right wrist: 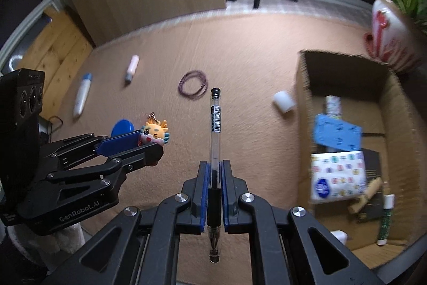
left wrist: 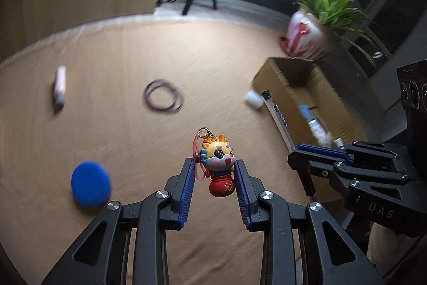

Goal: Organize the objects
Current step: 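Carry the keychain and pen over the box and open both grippers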

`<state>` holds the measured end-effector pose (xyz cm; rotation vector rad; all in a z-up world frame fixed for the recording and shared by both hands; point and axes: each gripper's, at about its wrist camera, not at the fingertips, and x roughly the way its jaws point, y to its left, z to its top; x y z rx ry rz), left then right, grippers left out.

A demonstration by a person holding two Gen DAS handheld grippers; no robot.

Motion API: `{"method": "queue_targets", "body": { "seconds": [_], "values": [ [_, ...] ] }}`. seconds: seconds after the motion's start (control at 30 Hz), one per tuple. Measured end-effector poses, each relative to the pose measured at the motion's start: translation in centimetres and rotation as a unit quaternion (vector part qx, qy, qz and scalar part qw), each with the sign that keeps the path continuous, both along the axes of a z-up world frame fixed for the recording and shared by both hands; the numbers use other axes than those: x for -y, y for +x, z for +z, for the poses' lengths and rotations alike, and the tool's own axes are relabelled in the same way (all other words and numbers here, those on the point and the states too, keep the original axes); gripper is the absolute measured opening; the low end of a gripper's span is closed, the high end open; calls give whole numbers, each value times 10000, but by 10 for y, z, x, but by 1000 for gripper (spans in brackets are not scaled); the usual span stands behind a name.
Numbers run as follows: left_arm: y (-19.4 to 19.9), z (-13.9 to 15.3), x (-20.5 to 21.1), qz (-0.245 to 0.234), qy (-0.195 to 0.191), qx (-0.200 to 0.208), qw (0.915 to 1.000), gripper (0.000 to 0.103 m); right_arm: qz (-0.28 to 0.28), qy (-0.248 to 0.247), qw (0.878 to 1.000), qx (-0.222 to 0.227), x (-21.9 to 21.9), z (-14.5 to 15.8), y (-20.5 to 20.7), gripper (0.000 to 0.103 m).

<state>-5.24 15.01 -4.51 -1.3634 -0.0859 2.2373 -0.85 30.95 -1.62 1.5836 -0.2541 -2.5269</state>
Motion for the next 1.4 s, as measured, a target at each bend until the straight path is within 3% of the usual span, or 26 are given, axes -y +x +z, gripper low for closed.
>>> {"method": "queue_targets", "body": {
  "seconds": [0.43,0.77,1.13,1.17,1.2,1.23,1.27,1.4],
  "values": [
    [-1,47,-91,-842,85,-540,9950,32,-924,263,9946,-401,-78,32,31,8],
    [-1,35,-155,-1269,100,-449,9909,32,-1460,299,9883,-337,-122,25,42,8],
    [-6,23,-186,-1443,71,-403,9887,33,-1665,149,9853,-360,-147,16,46,9],
    [-6,24,-186,-1435,69,-413,9888,39,-1643,155,9857,-349,-147,15,45,14],
    [-6,25,-185,-1388,40,-433,9894,57,-1636,185,9859,-299,-147,13,45,29],
    [-6,27,-183,-1349,39,-468,9897,65,-1715,238,9844,-310,-148,12,46,36],
    [-5,29,-180,-1297,46,-556,9900,68,-1755,259,9836,-332,-149,12,46,46],
    [-8,33,-169,-1173,21,-565,9915,69,-1746,269,9838,-313,-146,12,46,47]
  ]
}}
